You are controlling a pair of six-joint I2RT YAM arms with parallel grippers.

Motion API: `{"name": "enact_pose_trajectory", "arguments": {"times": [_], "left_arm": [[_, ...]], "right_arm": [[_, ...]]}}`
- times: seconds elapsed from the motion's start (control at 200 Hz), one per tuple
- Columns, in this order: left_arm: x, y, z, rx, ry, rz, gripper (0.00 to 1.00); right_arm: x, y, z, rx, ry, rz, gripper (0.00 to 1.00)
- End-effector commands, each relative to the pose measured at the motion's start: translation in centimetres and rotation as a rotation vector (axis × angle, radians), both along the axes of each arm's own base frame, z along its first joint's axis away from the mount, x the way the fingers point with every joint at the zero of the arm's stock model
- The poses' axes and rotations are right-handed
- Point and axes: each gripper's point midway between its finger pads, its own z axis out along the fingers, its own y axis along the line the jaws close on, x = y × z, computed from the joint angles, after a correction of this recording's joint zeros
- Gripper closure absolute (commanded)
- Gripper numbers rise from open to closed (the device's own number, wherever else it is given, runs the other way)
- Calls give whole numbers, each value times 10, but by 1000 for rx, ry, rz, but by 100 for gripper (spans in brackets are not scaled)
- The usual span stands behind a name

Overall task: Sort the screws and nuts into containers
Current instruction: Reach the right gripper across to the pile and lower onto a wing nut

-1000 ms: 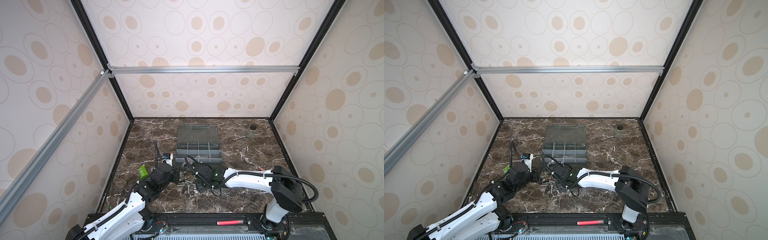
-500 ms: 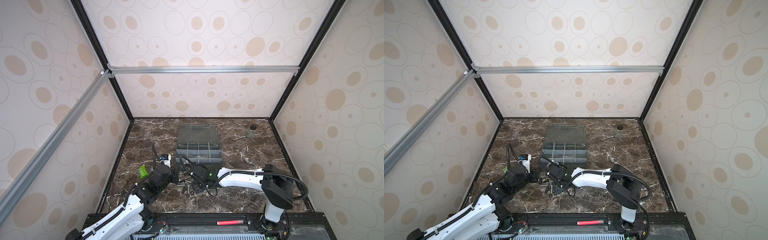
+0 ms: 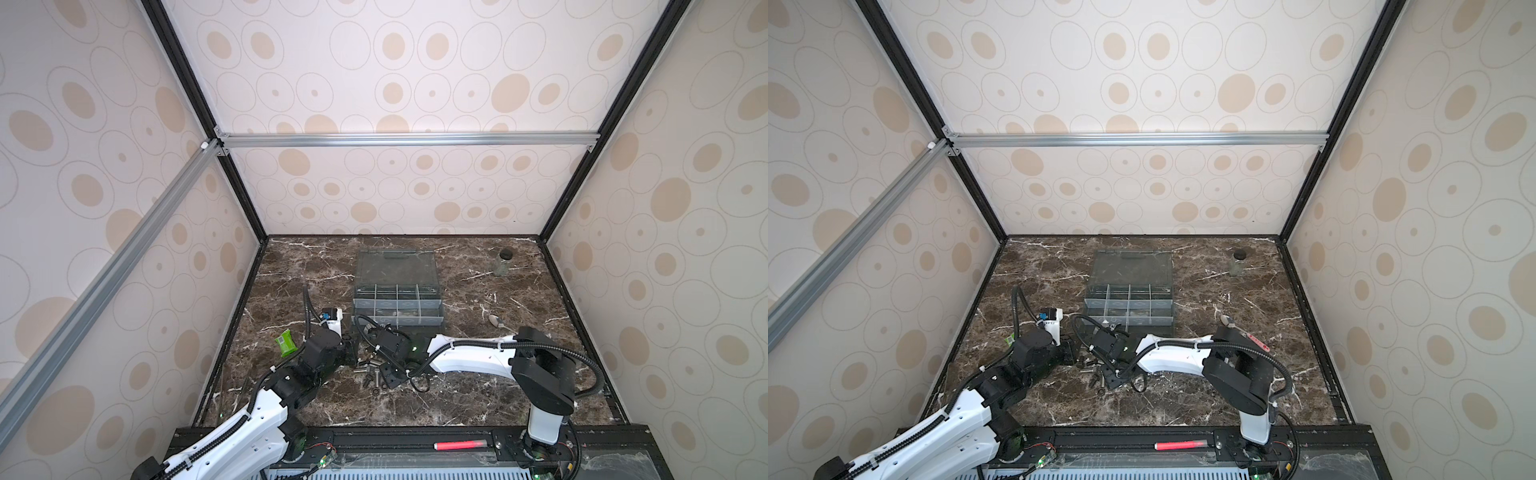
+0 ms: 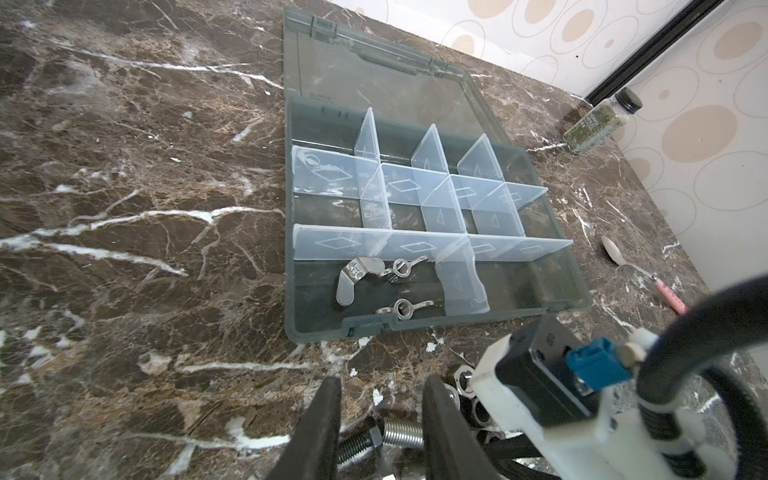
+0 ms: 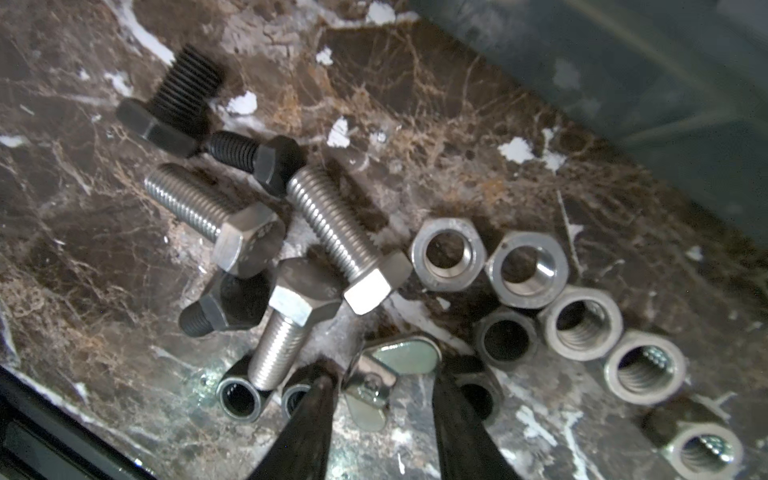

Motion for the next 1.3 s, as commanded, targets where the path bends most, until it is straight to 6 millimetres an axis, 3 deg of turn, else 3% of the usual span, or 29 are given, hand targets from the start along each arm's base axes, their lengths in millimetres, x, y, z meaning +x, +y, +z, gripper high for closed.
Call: {"name": "enact_pose_trajectory", "arguments": {"times": [0.0, 0.46, 1.295], "left_arm": [[3, 0, 3, -32, -3, 16, 66], [1, -2, -2, -48, 9, 11, 67], [2, -5, -3, -47, 18, 2, 67]], "right_arm": [[-4, 3, -3, -15, 15, 5, 57], [-4, -8, -8, -64, 3, 2, 58], [-2, 0, -10, -56, 3, 22, 71]]}}
